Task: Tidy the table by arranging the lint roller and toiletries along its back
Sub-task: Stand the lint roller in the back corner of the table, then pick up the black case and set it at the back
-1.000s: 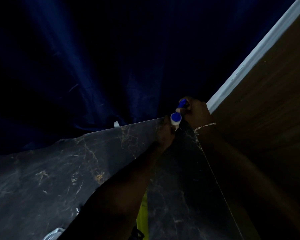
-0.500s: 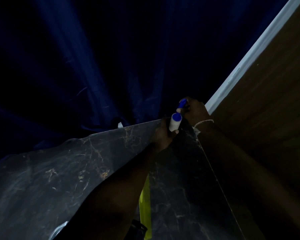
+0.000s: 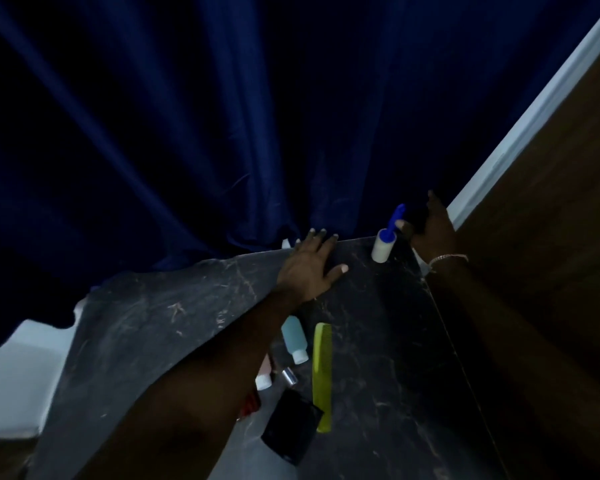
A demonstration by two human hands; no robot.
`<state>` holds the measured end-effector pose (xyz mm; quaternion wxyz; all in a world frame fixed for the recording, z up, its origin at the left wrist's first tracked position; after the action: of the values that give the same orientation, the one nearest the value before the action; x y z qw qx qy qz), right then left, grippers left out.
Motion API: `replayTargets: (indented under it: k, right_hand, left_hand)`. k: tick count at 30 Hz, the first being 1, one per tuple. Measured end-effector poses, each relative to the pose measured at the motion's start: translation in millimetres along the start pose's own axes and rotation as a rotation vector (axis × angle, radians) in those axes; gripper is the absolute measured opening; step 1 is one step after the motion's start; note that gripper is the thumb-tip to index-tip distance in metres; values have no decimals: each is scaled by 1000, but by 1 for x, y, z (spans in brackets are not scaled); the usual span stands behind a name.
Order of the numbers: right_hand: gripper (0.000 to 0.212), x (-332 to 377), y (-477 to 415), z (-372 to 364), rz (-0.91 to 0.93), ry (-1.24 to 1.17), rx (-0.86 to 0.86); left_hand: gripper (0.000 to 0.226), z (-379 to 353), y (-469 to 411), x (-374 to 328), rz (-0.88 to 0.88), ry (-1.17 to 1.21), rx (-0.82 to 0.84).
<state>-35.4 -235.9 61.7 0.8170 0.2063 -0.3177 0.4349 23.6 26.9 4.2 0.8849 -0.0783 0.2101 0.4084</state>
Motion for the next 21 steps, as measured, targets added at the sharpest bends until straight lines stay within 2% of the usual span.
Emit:
replayTargets:
  k: [6,15,21]
  right_hand:
    - [94,19,71,-2,142,147,-122]
    - [88,51,175,-38,436,282,-122]
    - [84,50,243,-80,395,158,74]
  left_hand:
    - [83,38,66,17,21,-135,-63]
    - [81,54,180,31,90,-294,-115]
    - [80,29,245,21,125,-290,-140]
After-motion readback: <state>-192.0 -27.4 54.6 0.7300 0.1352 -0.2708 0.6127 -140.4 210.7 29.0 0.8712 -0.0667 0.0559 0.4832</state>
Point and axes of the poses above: each hand's wrist, its own y-axis away from the middle knuckle, its own z-axis out of the back of the hand, x = y × z, the point moved 2 cm from there along -y, towards the middle knuckle, and after that the axes turned 4 degrees about y, right-handed, at the moved point
